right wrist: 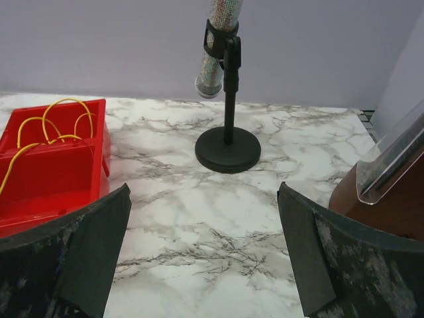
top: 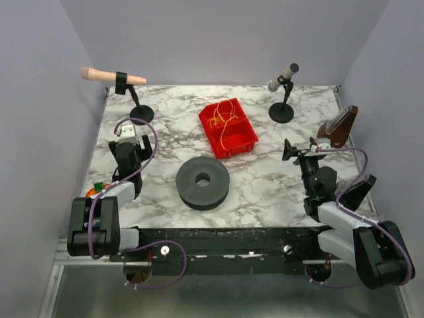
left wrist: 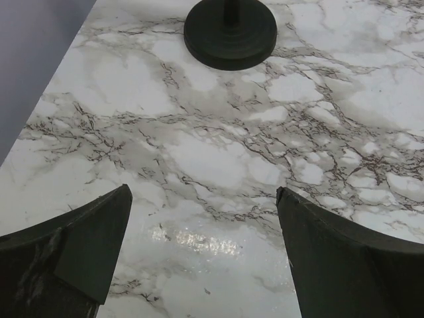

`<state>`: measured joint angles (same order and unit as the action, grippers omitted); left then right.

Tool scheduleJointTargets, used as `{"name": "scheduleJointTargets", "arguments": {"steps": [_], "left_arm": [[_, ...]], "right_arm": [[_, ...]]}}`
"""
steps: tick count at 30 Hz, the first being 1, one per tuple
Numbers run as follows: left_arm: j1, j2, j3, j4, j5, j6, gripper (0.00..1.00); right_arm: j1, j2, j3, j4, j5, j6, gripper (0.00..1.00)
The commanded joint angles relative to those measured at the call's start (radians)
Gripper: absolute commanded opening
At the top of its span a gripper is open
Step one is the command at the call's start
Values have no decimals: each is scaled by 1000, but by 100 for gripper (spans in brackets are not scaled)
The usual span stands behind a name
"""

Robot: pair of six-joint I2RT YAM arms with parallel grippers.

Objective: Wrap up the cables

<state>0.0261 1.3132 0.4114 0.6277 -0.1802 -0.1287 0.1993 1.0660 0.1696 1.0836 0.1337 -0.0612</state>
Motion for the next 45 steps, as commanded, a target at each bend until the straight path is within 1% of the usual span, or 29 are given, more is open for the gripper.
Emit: {"name": "scheduleJointTargets", "arguments": {"steps": [1, 4, 5, 9, 11, 13, 16, 18, 20, 22, 23, 25, 27, 29, 33, 35, 37, 38, 39, 40, 44, 45], "left_arm": [[3, -5, 18, -14, -39, -34, 99], [3, -22, 82, -175, -54, -52, 99], [1, -25, 99, -209, -39, -40, 99], [5, -43, 119, -243, 60, 40, 99], [3, -68, 121, -243, 103, 78, 99], [6, -84, 141, -272, 137, 112, 99], [5, -78, 226, -412, 179, 181, 99], [5, -72, 297, -508, 226, 202, 99], [5, -69, 355, -574, 249, 216, 99], [5, -71, 400, -623, 283, 228, 99], [5, -68, 421, -653, 306, 231, 99], [5, -54, 460, -709, 346, 218, 99], [3, -34, 487, -749, 389, 199, 99], [3, -20, 498, -769, 419, 184, 99], [3, -14, 486, -758, 427, 175, 99], [3, -3, 484, -750, 423, 173, 99], [1, 7, 484, -747, 427, 166, 99], [3, 11, 484, -746, 430, 164, 99], [3, 11, 483, -746, 435, 163, 99], [1, 8, 481, -746, 435, 162, 99], [1, -12, 472, -741, 433, 166, 99], [3, -15, 468, -740, 427, 167, 99]], "right_arm": [[3, -3, 1, 50, -26, 1, 100], [3, -18, 30, 6, -83, 9, 100], [5, -27, 47, -23, -95, 15, 100], [3, -66, 131, -164, -172, 27, 100], [3, -75, 194, -247, -241, 29, 100], [3, -66, 298, -370, -349, 18, 100], [5, -2, 505, -554, -500, 34, 100], [8, 75, 637, -626, -593, 58, 100], [29, 173, 776, -706, -623, 58, 100], [60, 268, 896, -778, -609, 46, 100], [68, 340, 979, -825, -597, 35, 100], [89, 452, 1130, -948, -576, 17, 100], [117, 544, 1250, -1081, -563, -6, 100], [143, 604, 1317, -1177, -542, -6, 100], [225, 609, 1237, -1154, -452, 15, 99], [274, 637, 1220, -1169, -408, 27, 97], [298, 690, 1220, -1173, -398, 58, 92], [299, 724, 1229, -1179, -401, 119, 87], [299, 754, 1248, -1188, -399, 145, 82], [301, 788, 1265, -1192, -391, 165, 79], [313, 882, 1315, -1202, -333, 201, 71], [319, 897, 1320, -1203, -316, 202, 70]]}}
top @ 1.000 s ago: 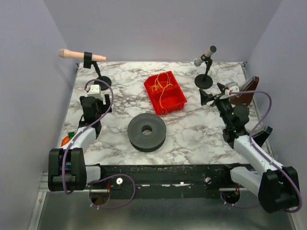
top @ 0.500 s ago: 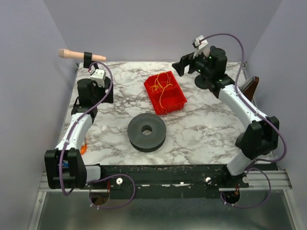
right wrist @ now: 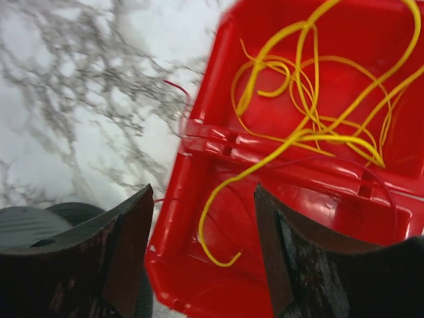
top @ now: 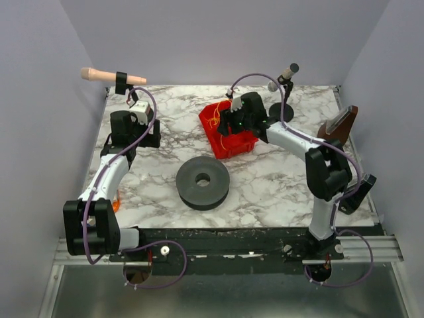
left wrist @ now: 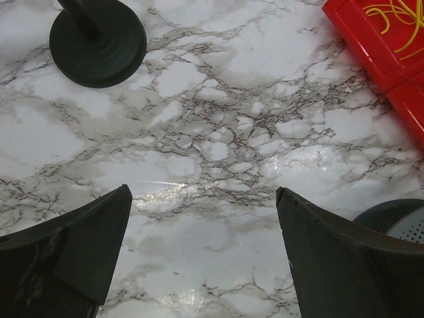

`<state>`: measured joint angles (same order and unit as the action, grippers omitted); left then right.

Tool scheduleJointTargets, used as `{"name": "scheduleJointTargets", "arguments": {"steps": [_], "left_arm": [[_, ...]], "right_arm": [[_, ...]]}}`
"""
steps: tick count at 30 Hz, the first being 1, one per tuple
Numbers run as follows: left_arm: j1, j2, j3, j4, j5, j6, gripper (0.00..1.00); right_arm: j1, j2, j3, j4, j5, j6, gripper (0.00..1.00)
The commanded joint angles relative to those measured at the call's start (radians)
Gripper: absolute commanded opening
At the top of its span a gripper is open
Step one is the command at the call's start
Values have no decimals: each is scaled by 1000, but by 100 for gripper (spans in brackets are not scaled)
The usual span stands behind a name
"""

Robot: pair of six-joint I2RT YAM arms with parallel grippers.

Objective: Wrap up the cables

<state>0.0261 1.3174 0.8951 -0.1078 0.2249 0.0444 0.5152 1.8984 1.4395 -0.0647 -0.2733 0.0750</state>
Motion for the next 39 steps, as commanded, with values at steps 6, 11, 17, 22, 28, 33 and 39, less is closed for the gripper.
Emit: {"name": "scheduleJointTargets", "arguments": {"steps": [6, 11, 17, 22, 28, 33, 39], "left_arm": [[3, -15, -30, 14, 21, -6, 99], [1, -18, -35, 23, 16, -9, 99], [3, -15, -44, 39, -15, -3, 99], [3, -17, -44, 45, -32, -3, 99], [3, -20, -44, 46, -38, -5, 99], [3, -18, -48, 51, -35, -6, 99], [3, -20, -50, 54, -27, -8, 99]], "right_arm": [[6, 136, 58, -21, 145, 127, 64], [6, 191, 94, -12, 129, 146, 56], [11, 200, 93, -21, 82, 151, 48], [22, 188, 55, -20, 59, 152, 47], [58, 192, 36, -40, 89, 146, 48], [59, 186, 13, -47, 114, 135, 47], [57, 203, 25, -46, 138, 138, 36]]}}
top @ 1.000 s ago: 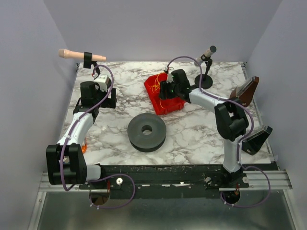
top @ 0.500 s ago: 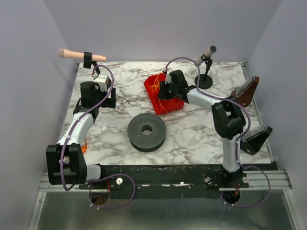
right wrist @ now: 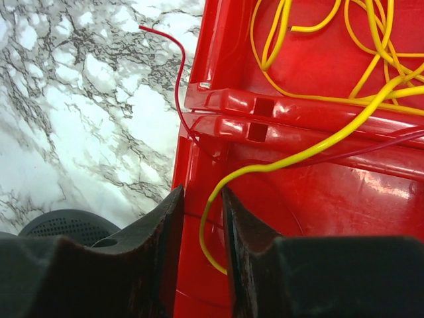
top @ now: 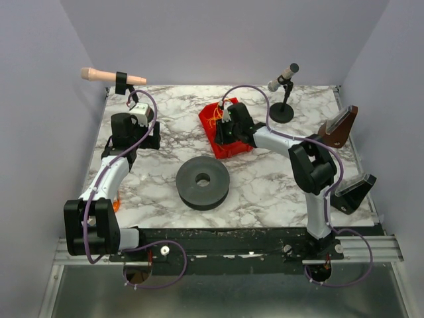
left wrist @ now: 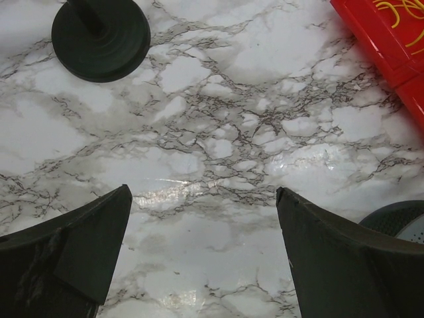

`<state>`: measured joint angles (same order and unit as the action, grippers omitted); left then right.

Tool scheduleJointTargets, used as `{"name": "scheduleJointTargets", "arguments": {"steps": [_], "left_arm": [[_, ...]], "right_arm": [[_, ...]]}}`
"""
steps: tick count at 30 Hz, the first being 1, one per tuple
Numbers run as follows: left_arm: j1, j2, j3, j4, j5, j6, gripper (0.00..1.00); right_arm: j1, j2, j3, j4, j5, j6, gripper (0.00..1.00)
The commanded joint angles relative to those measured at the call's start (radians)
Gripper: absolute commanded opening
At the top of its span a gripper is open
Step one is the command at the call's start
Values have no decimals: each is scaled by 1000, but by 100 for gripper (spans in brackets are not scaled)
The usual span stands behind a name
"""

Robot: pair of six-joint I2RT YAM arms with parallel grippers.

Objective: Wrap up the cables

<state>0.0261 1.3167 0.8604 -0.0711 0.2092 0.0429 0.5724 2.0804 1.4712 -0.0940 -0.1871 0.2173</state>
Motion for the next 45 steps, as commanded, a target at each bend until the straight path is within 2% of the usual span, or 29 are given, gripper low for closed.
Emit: {"name": "scheduleJointTargets", "arguments": {"steps": [1, 9, 15, 20, 28, 34, 40, 45], "left_arm": [[3, -20, -17, 19, -10, -8, 99], [3, -20, -21, 21, -5, -6, 99], [3, -27, -20, 17, -1, -8, 99], [3, -24, -23, 19, 6, -8, 99], [3, -25, -23, 17, 9, -3, 99], [1, -25, -14, 8, 12, 8, 99], [3, -33, 35, -28, 39, 29, 99], [3, -33, 205, -165, 178, 69, 99]], "right_arm": [[1, 20, -3, -16, 54, -6, 34], [0, -8, 12, -7, 67, 1, 34], [0, -22, -9, 40, 74, 22, 8], [-2, -45, -14, 56, 66, 21, 1], [0, -173, -74, 85, 98, -39, 1], [0, -307, -91, 134, 46, -108, 1], [-2, -460, 18, 132, -40, -206, 1], [-2, -543, 203, 96, -181, -311, 1]]}}
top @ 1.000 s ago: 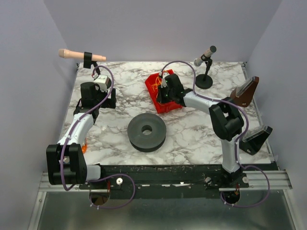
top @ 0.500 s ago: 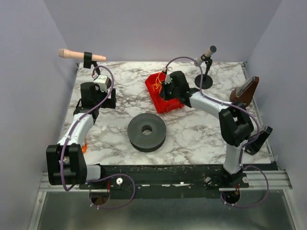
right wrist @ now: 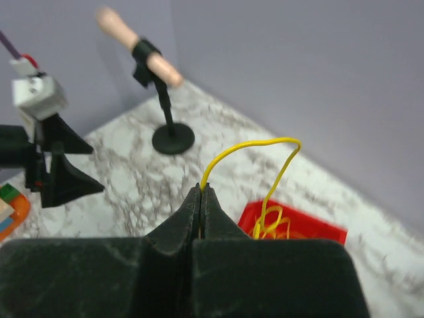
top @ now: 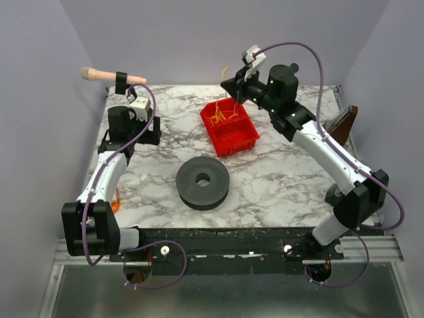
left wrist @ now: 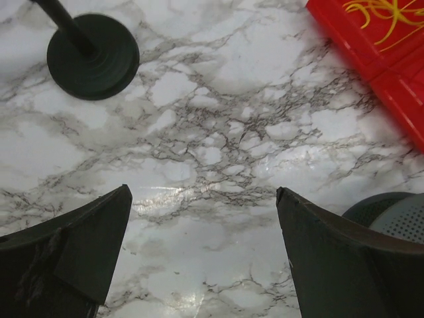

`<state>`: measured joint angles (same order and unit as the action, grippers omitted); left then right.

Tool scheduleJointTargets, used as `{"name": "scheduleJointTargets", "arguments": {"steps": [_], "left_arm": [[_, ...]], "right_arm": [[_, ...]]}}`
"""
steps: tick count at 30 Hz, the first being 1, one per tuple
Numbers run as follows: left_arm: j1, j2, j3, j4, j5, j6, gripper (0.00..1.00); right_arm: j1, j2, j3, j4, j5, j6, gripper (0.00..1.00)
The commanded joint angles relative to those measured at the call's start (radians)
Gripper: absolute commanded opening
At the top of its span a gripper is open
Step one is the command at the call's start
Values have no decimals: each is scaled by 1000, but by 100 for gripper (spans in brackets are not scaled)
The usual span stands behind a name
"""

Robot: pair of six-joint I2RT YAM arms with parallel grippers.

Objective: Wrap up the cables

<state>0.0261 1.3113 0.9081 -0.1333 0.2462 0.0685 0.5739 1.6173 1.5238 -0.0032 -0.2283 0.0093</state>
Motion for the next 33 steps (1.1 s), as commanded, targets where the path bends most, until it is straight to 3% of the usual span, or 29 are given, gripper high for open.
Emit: {"name": "scheduleJointTargets", "arguments": {"steps": [1, 6, 13, 19, 28, 33], "left_arm": [[3, -27, 201, -138, 195, 57, 99], [-23, -18, 448, -271, 418, 91, 99], [-208, 25, 647, -359, 424, 117, 99], [-347, 89, 719, -400, 522, 148, 99], [-598, 261, 610, -427, 340, 457, 99], [-632, 380, 744, -307, 190, 389, 99]], "right_arm": [[-5, -89, 186, -30, -169, -111, 1], [-3, -119, 364, -37, -313, -108, 1], [-3, -65, 683, -26, -395, -81, 1], [-3, -43, 769, 34, -410, -35, 1], [-2, -106, 701, 40, -382, -68, 1], [-5, -160, 635, 26, -361, -92, 1]]}}
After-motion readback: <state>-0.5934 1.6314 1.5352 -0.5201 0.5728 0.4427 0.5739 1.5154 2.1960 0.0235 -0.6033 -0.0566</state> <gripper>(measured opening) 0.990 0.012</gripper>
